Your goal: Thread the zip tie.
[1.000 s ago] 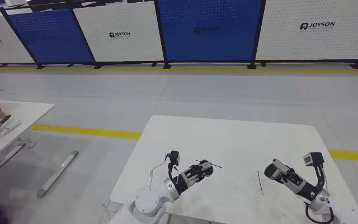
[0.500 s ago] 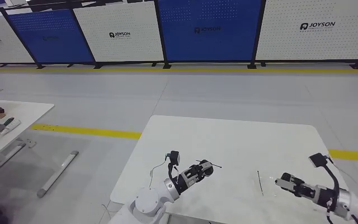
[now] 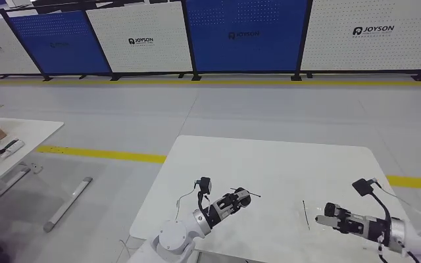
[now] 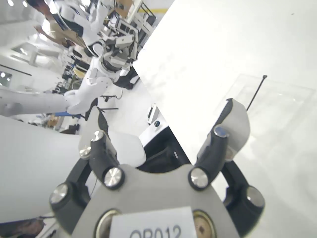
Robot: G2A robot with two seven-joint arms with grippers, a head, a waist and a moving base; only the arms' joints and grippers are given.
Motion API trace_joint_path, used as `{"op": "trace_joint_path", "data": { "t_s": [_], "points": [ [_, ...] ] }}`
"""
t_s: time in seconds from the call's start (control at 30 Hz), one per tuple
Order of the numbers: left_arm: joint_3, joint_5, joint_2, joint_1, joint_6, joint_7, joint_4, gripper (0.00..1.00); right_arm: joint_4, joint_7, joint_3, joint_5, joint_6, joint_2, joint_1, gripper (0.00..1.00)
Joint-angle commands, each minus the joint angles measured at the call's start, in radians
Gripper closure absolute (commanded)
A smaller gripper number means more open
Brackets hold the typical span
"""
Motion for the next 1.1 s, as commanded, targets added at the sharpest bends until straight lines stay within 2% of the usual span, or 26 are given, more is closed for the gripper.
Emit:
{"op": "trace_joint_path", "data": {
  "t_s": [0.0,0.17,0.27,0.33,0.83,0.93,1.07],
  "points": [
    [0.0,0.0,0.0,0.0,0.0,0.0,0.0,1.0,0.006,0.022,-0.029,-0.068,0.016,0.003,0.041,0.0],
    [0.0,0.0,0.0,0.0,0.0,0.0,0.0,1.0,0.014,0.029,-0.132,-0.253,0.085,0.004,0.127,0.0],
    [0.0,0.0,0.0,0.0,0.0,0.0,0.0,1.0,0.039,0.051,-0.213,-0.304,0.075,0.007,0.18,0.0],
    [0.0,0.0,0.0,0.0,0.0,0.0,0.0,1.0,0.073,0.051,-0.267,-0.327,0.109,0.013,0.234,0.0],
    [0.0,0.0,0.0,0.0,0.0,0.0,0.0,1.0,0.079,0.044,-0.279,-0.315,0.113,0.013,0.235,0.0],
    [0.0,0.0,0.0,0.0,0.0,0.0,0.0,1.0,0.123,0.051,-0.324,-0.287,0.13,0.019,0.277,0.0],
    [0.0,0.0,0.0,0.0,0.0,0.0,0.0,1.0,0.204,0.051,-0.453,-0.268,0.172,0.03,0.388,0.0]
  ]
}}
